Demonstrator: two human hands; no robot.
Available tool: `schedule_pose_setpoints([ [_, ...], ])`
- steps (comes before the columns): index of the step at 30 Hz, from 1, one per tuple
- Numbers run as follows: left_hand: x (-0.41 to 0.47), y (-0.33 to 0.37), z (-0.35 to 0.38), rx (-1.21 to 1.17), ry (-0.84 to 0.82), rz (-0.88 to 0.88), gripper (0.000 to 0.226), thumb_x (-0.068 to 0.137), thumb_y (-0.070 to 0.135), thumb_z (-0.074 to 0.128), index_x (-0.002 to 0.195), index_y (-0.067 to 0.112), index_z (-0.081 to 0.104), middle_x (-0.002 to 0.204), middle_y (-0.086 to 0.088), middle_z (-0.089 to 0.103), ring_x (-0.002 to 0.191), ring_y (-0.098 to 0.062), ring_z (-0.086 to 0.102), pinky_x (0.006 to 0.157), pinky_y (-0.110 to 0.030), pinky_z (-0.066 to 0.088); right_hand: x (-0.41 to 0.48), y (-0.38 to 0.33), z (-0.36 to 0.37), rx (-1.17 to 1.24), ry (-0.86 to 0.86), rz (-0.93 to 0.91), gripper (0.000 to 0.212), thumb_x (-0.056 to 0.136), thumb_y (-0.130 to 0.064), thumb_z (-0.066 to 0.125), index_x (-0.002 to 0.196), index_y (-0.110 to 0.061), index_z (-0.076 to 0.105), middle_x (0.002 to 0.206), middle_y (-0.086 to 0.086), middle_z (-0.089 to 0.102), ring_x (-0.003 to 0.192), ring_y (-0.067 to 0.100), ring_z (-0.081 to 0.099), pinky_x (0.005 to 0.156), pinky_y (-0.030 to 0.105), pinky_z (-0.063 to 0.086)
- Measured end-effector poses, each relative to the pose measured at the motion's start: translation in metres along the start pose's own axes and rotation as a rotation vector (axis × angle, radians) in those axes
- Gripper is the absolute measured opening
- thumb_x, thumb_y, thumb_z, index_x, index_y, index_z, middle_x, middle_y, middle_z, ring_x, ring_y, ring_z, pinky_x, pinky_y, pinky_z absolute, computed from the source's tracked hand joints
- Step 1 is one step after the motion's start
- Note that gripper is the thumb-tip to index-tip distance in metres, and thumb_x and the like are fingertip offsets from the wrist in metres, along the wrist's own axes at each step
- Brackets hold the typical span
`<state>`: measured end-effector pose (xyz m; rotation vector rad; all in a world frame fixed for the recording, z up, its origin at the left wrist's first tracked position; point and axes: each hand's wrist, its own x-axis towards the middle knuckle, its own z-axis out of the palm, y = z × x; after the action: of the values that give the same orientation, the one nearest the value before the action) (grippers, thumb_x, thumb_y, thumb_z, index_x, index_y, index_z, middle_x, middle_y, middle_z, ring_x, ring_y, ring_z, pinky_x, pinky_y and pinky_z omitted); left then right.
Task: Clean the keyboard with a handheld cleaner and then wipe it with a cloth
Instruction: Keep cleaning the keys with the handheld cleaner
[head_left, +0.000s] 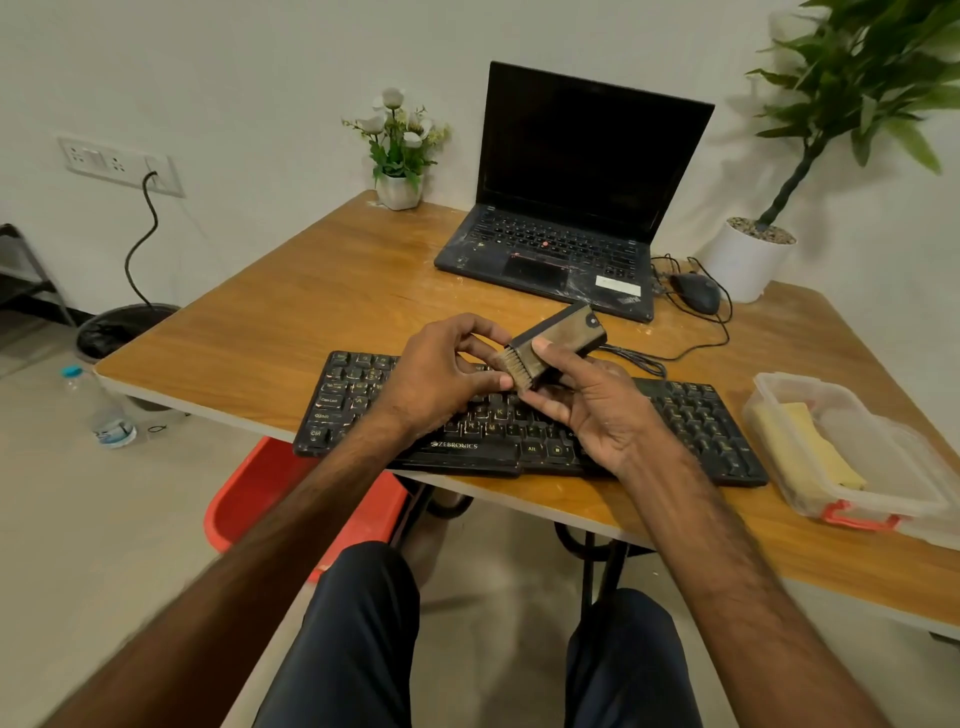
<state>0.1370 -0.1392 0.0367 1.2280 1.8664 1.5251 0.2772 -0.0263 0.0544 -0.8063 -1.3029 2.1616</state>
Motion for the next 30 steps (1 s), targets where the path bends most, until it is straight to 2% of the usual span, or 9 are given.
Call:
schedule_pose_setpoints([
  [3, 0.0001, -0.0036, -0.0007, -0.005, 0.019, 0.011, 0.04, 0.078, 0.008, 0.084, 0.111, 0.02, 0.065, 0.094, -0.002, 0.076, 0.068, -0.018, 0.07, 0.05, -0.018, 0.048, -0.0011, 0.0002, 0.0022, 0.015, -0.013, 0.016, 0.032, 0.086, -0.013, 0.072, 0.114, 0.0, 0.063, 0.105, 0.016, 0.074, 0.095, 0.025, 0.073, 0.071, 0.032, 0.06],
  [6, 0.0002, -0.0048, -0.0006, 0.022, 0.033, 0.031, 0.04, 0.078, 0.009, 0.084, 0.11, 0.022, 0.065, 0.094, 0.0, 0.075, 0.073, -0.025, 0.072, 0.053, -0.019, 0.049, -0.0018, 0.0002, 0.003, 0.014, -0.023, 0.029, 0.038, 0.085, -0.012, 0.072, 0.118, 0.002, 0.061, 0.106, 0.017, 0.073, 0.097, 0.026, 0.072, 0.074, 0.033, 0.061],
  [11, -0.0019, -0.004, 0.0024, 0.036, 0.069, 0.061, 0.042, 0.078, 0.01, 0.084, 0.114, 0.017, 0.064, 0.092, 0.001, 0.074, 0.063, -0.014, 0.069, 0.052, -0.032, 0.056, -0.0024, -0.0001, 0.0059, 0.031, -0.029, 0.027, 0.041, 0.085, -0.014, 0.073, 0.12, 0.003, 0.06, 0.107, 0.017, 0.073, 0.095, 0.026, 0.073, 0.074, 0.033, 0.061],
  [15, -0.0043, -0.002, 0.003, 0.013, 0.069, 0.087, 0.048, 0.082, 0.01, 0.081, 0.125, 0.019, 0.063, 0.095, -0.001, 0.072, 0.063, -0.012, 0.068, 0.05, -0.036, 0.058, -0.0035, -0.0007, 0.0057, 0.054, -0.032, 0.027, 0.03, 0.086, -0.013, 0.071, 0.112, 0.001, 0.064, 0.104, 0.016, 0.074, 0.092, 0.023, 0.074, 0.073, 0.032, 0.061],
  [19, -0.0048, 0.0, 0.0024, 0.047, 0.055, 0.126, 0.051, 0.082, 0.009, 0.08, 0.129, 0.022, 0.065, 0.094, 0.001, 0.072, 0.066, -0.02, 0.071, 0.047, -0.031, 0.056, -0.0037, -0.0007, 0.0058, 0.022, -0.023, 0.022, 0.031, 0.086, -0.016, 0.071, 0.112, -0.001, 0.065, 0.103, 0.015, 0.074, 0.087, 0.022, 0.074, 0.069, 0.03, 0.061],
  [23, -0.005, -0.001, 0.0062, 0.102, 0.098, 0.128, 0.042, 0.083, 0.006, 0.078, 0.123, 0.016, 0.068, 0.096, 0.003, 0.071, 0.064, -0.011, 0.07, 0.045, -0.022, 0.053, -0.004, 0.0014, 0.0056, 0.009, -0.012, 0.009, 0.033, 0.086, -0.015, 0.072, 0.114, 0.0, 0.065, 0.103, 0.015, 0.074, 0.089, 0.023, 0.074, 0.068, 0.03, 0.061],
  [25, -0.0054, -0.0023, 0.0078, 0.096, 0.11, 0.123, 0.04, 0.084, 0.005, 0.077, 0.122, 0.015, 0.068, 0.099, 0.003, 0.07, 0.065, -0.012, 0.071, 0.044, -0.024, 0.053, -0.004, 0.0008, 0.0047, 0.011, -0.024, 0.006, 0.033, 0.086, -0.013, 0.072, 0.114, 0.002, 0.064, 0.103, 0.016, 0.074, 0.09, 0.024, 0.074, 0.069, 0.03, 0.061],
  [30, -0.0034, -0.0008, 0.0085, 0.154, 0.081, 0.159, 0.047, 0.082, 0.01, 0.08, 0.126, 0.02, 0.067, 0.1, 0.006, 0.071, 0.069, -0.014, 0.072, 0.052, -0.014, 0.051, -0.0009, 0.0001, -0.0018, 0.045, -0.011, 0.008, 0.041, 0.081, -0.012, 0.073, 0.117, 0.006, 0.063, 0.106, 0.018, 0.073, 0.098, 0.027, 0.072, 0.079, 0.035, 0.061],
])
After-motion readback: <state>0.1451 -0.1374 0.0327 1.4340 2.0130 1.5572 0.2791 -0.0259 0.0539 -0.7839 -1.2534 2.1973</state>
